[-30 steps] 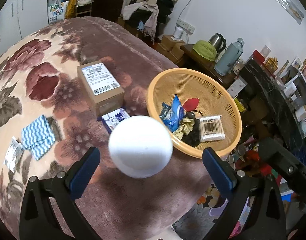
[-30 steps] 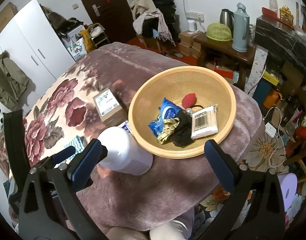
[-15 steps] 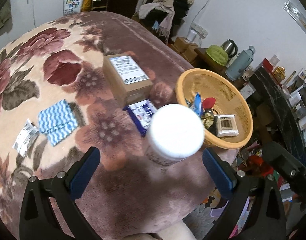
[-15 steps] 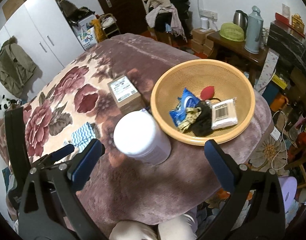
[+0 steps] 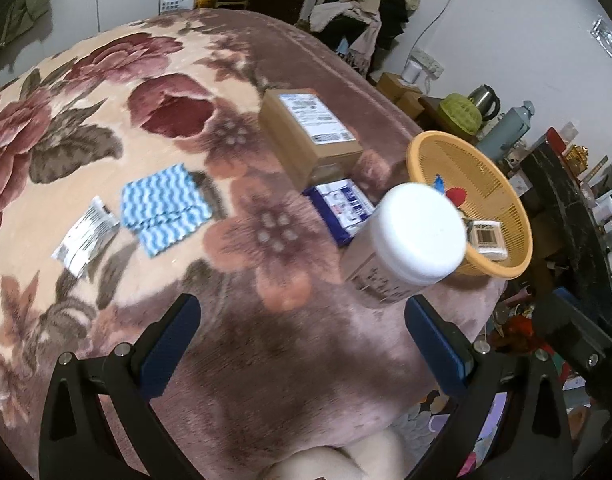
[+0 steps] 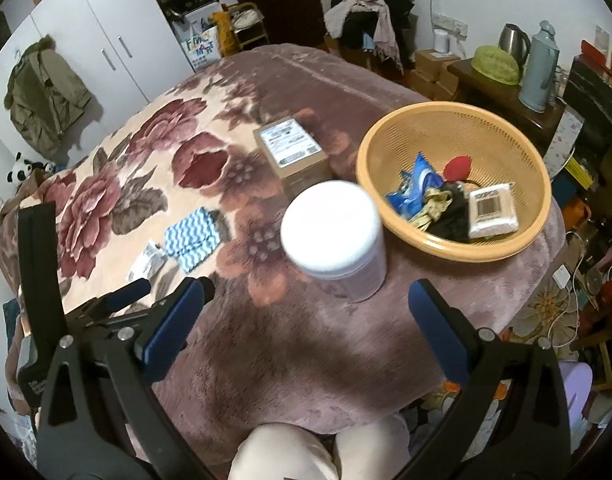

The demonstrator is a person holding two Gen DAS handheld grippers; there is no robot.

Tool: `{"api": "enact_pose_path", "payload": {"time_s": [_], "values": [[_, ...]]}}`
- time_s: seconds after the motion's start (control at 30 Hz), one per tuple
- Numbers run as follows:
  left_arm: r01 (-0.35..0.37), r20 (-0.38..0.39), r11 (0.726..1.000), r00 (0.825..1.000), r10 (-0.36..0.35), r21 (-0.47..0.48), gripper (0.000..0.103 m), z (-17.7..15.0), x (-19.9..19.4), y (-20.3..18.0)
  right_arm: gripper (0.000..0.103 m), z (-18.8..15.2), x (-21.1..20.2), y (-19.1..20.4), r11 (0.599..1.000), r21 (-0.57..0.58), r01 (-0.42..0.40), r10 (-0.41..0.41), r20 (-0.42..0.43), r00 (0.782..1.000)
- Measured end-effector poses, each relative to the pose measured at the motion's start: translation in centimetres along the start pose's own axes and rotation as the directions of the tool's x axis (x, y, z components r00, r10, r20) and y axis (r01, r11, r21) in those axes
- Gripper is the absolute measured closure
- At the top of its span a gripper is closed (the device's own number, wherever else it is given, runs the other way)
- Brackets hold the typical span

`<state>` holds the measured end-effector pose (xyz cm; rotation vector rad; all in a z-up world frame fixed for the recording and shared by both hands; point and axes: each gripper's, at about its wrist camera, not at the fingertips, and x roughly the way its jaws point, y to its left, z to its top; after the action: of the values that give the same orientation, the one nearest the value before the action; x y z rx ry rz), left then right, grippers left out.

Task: Organize soft objects
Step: 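Move both grippers back from the basket toward the striped cloth and sachet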

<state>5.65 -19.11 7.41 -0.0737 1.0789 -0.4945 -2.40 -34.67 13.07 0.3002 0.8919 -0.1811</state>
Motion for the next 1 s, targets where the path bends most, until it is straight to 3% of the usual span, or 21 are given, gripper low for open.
{"api": "enact_pose_path", "payload": {"time_s": [1.0], "values": [[-0.044,-0.066,0.996,0.997,0.039,-0.074,0.001,-3.5,1.6,7.7,0.000,-4.7,4.6,5.8,0.998,-0.065,-0.016,0.008,-0.128,0.992]]}}
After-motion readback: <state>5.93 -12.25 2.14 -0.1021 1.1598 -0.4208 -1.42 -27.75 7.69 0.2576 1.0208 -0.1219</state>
